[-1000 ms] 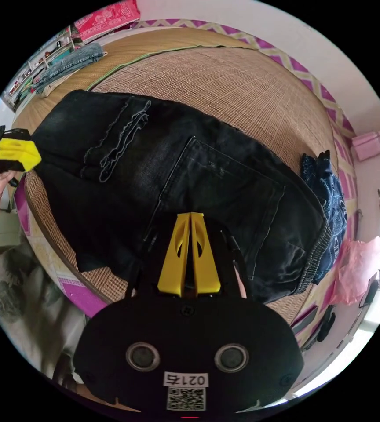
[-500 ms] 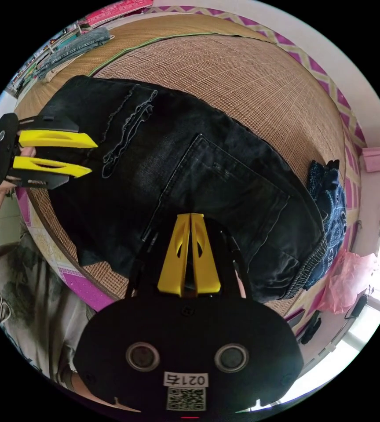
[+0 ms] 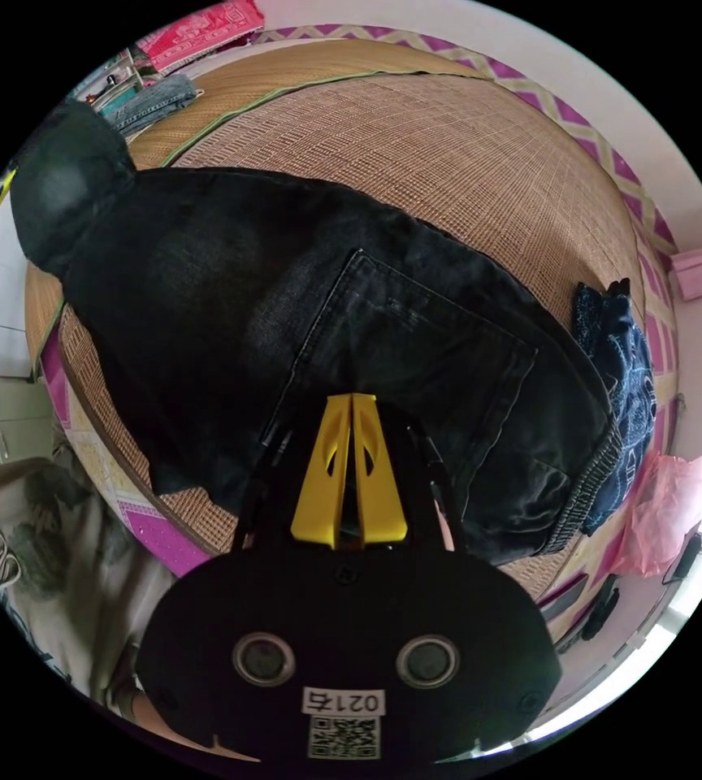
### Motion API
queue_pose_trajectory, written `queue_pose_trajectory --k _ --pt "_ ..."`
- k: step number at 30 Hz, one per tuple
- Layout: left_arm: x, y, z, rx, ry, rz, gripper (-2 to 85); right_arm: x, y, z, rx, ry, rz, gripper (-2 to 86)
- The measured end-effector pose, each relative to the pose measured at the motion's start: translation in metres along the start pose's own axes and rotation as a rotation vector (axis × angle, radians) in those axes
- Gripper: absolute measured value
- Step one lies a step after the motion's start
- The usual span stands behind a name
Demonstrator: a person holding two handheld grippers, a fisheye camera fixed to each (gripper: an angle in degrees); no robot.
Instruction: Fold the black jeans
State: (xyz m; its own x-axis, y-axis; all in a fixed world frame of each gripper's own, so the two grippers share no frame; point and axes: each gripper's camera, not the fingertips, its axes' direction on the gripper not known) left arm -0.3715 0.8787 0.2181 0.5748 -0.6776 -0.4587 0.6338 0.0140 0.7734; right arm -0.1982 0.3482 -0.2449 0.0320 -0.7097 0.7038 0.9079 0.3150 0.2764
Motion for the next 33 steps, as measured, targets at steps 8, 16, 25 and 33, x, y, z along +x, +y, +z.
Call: queue_pose_trajectory --k 8,16,25,33 --pt "-0.322 0.162 -0.070 -0.140 -0.100 -0.466 -0.9 0.007 0.005 -0.009 -0.018 -0.061 0.047 -1.0" --pt "-0.396 0.180 -0.067 -0.066 0.010 -0.556 -0.8 0.005 0.018 -0.018 -0.008 -0.102 0.134 -0.9" --pt "-0.369 0.152 -0.104 0.053 -0.081 -0.310 2.7 -0.022 0.042 -0.114 0.321 0.061 -0.066 5.4" --pt "-0.200 0.077 0.016 -0.261 -0.016 0.294 3.5 -0.041 -0.015 -0.085 0.147 0.352 -0.410 5.5"
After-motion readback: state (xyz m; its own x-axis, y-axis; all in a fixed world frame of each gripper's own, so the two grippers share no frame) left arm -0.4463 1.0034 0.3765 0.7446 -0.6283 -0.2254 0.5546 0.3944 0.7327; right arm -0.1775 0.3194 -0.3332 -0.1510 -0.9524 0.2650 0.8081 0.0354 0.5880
